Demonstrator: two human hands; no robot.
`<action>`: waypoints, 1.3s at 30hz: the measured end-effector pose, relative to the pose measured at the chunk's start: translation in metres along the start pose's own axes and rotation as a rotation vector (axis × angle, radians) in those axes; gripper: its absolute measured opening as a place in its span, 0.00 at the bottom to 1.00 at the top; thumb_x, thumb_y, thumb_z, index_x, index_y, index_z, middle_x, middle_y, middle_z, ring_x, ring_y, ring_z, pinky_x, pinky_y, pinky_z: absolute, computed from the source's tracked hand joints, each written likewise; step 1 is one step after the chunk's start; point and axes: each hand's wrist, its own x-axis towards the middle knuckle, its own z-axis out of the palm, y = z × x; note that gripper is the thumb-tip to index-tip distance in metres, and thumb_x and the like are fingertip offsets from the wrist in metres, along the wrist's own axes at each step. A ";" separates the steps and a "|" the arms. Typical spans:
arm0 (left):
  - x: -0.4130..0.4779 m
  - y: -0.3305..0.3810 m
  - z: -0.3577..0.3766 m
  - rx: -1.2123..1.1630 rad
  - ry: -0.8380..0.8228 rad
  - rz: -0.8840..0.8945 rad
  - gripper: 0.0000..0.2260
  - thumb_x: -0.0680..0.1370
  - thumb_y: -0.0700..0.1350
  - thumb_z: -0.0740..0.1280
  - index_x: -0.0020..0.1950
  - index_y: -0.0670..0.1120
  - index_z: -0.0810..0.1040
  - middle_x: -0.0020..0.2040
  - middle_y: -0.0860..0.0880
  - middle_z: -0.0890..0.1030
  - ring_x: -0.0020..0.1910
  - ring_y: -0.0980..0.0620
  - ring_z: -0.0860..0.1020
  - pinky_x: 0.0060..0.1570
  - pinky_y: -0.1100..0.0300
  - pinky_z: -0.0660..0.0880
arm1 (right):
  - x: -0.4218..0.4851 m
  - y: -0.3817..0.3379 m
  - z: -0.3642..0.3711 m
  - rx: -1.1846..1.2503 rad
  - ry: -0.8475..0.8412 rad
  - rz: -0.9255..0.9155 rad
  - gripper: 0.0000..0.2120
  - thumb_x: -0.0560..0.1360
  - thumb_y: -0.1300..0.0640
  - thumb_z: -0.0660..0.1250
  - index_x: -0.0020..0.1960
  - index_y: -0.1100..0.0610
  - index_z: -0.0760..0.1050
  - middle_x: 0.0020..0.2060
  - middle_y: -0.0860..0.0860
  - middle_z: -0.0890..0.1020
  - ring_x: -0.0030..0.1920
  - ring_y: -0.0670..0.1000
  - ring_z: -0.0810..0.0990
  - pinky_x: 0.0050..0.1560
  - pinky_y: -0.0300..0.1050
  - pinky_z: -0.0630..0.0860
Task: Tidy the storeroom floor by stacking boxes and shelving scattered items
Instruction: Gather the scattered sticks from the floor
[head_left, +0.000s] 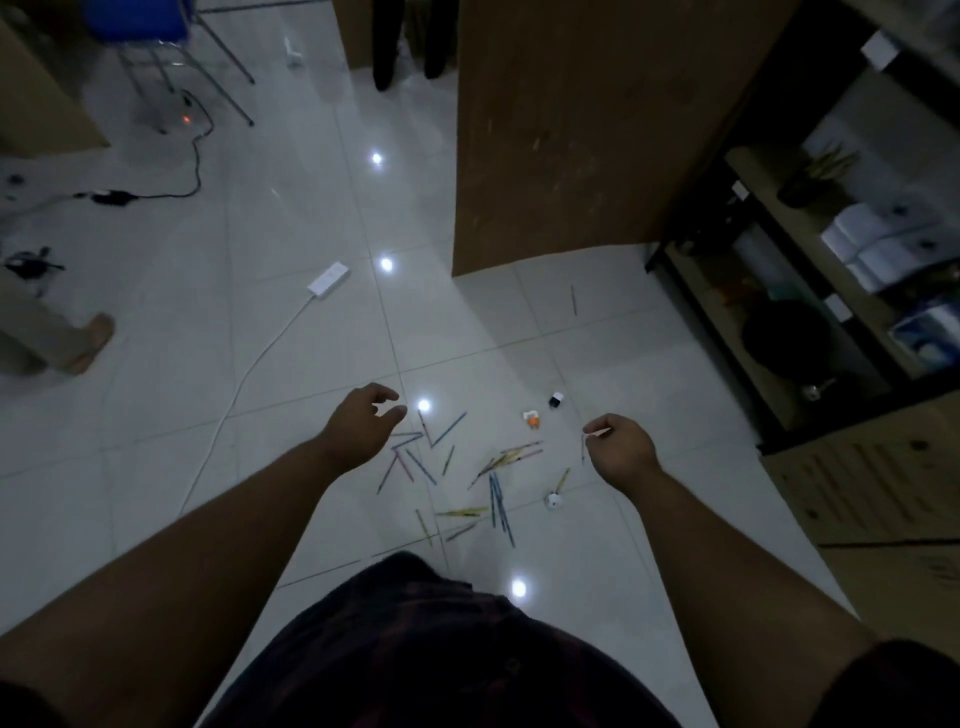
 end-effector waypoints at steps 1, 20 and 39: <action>-0.004 -0.004 0.000 0.005 -0.007 0.003 0.14 0.80 0.51 0.70 0.63 0.47 0.79 0.64 0.46 0.77 0.60 0.48 0.77 0.57 0.57 0.71 | -0.008 0.003 0.003 0.004 -0.001 0.006 0.08 0.73 0.61 0.67 0.47 0.52 0.83 0.43 0.49 0.85 0.45 0.51 0.82 0.48 0.39 0.73; 0.091 -0.066 -0.073 0.042 -0.322 0.214 0.10 0.79 0.47 0.72 0.59 0.48 0.79 0.56 0.49 0.79 0.48 0.57 0.78 0.47 0.65 0.72 | -0.097 -0.049 0.135 0.215 0.240 0.368 0.06 0.74 0.61 0.69 0.47 0.51 0.80 0.29 0.48 0.79 0.32 0.50 0.78 0.38 0.40 0.70; 0.141 -0.173 0.076 0.074 -0.347 0.322 0.08 0.78 0.43 0.72 0.56 0.50 0.79 0.55 0.51 0.79 0.53 0.53 0.77 0.53 0.59 0.73 | -0.054 0.022 0.266 0.216 0.208 0.431 0.08 0.75 0.60 0.69 0.53 0.51 0.78 0.33 0.46 0.80 0.37 0.46 0.79 0.45 0.45 0.79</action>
